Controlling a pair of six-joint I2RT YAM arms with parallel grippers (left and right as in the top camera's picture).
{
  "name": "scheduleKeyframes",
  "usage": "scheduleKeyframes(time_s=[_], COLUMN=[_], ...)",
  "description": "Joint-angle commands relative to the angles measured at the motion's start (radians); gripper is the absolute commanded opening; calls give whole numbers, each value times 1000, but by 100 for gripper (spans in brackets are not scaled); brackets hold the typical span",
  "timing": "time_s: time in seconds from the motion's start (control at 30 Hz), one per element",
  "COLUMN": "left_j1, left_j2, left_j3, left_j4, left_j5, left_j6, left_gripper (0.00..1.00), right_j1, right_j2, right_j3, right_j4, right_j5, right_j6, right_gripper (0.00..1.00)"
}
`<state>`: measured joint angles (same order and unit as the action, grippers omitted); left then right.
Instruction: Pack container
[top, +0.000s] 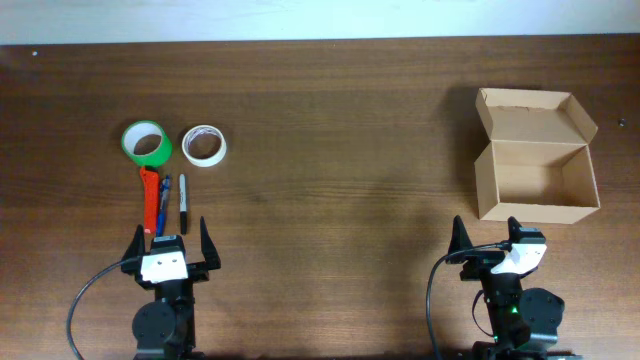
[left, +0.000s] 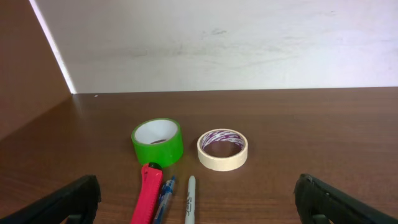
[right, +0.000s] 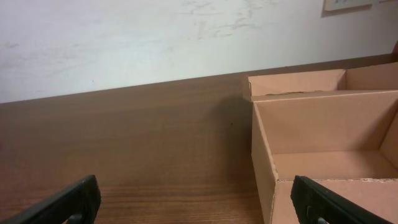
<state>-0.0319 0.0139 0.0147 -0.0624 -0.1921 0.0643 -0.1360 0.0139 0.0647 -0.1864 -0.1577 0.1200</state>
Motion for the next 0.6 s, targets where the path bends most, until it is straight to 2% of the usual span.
scheduleKeyframes(time_s=[0.0, 0.13, 0.3, 0.4, 0.43, 0.57], left_j1=[-4, -4, 6, 27, 48, 95], left_j2=[-3, 37, 190, 354, 478, 744], left_j3=[-5, 58, 239, 405, 523, 812], left_j4=[-1, -106, -240, -275, -291, -403], left_j5=[-1, 61, 61, 53, 54, 57], left_j6=[5, -79, -36, 3, 20, 20], left_gripper=[100, 100, 99, 100, 99, 100], right_j1=[5, 5, 5, 5, 4, 4], right_j2=[-4, 13, 84, 214, 321, 573], right_j3=[-9, 10, 156, 307, 435, 772], right_j4=[2, -2, -40, -129, -224, -457], right_j5=[13, 12, 13, 29, 36, 134], right_j6=[-4, 48, 74, 28, -3, -92], right_gripper=[99, 99, 99, 99, 99, 99])
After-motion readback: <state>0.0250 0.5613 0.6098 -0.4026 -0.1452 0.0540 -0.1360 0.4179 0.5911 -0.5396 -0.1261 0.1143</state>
